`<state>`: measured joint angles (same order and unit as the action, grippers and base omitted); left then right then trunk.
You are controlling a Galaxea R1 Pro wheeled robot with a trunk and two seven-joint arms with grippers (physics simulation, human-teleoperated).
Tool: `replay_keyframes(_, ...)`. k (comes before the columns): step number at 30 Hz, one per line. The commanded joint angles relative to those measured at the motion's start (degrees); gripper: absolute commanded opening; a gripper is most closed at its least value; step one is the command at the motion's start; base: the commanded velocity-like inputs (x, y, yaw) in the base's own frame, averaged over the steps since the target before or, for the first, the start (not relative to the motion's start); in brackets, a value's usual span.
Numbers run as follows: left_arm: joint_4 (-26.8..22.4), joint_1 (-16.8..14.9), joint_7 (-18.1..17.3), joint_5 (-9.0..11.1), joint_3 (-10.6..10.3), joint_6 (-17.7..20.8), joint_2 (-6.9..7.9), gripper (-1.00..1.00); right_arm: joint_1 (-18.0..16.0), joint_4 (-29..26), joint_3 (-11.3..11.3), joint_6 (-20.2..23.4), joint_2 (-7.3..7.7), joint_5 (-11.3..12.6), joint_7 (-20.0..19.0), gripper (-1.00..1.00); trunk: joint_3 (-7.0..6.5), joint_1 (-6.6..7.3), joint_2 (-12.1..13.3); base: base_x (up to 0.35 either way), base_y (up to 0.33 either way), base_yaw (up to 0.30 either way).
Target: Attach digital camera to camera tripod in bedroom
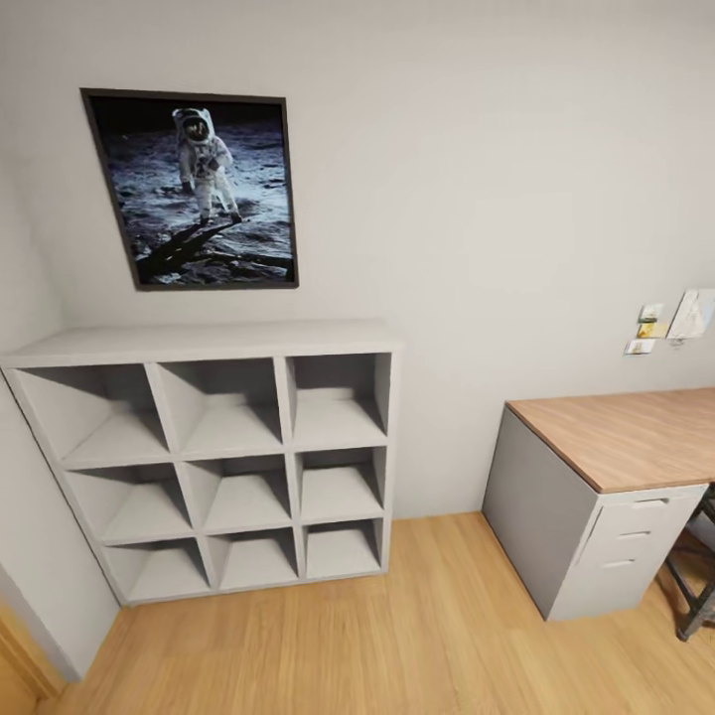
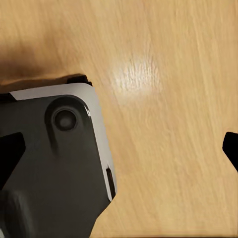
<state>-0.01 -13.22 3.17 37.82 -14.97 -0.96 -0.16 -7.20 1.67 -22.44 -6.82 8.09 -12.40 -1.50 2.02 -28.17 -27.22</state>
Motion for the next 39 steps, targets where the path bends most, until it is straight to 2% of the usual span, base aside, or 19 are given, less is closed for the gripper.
replay_keyframes(1,0.00,-0.02,0.29,0.28,-0.50,-0.09,-0.01,-1.00,-0.09,0.18,-0.50,-0.47,-0.04,-0.56,-0.11,1.00,0.12,-0.03,-0.11,0.000,0.000,-0.294)
replay_keyframes(39,0.01,-0.03,0.44,0.32,-0.49,-0.09,-0.01,-1.00,-0.09,0.18,-0.76,-1.52,-0.17,-0.09,-0.17,1.00,0.13,-0.03,-0.11,0.000,0.000,-0.295)
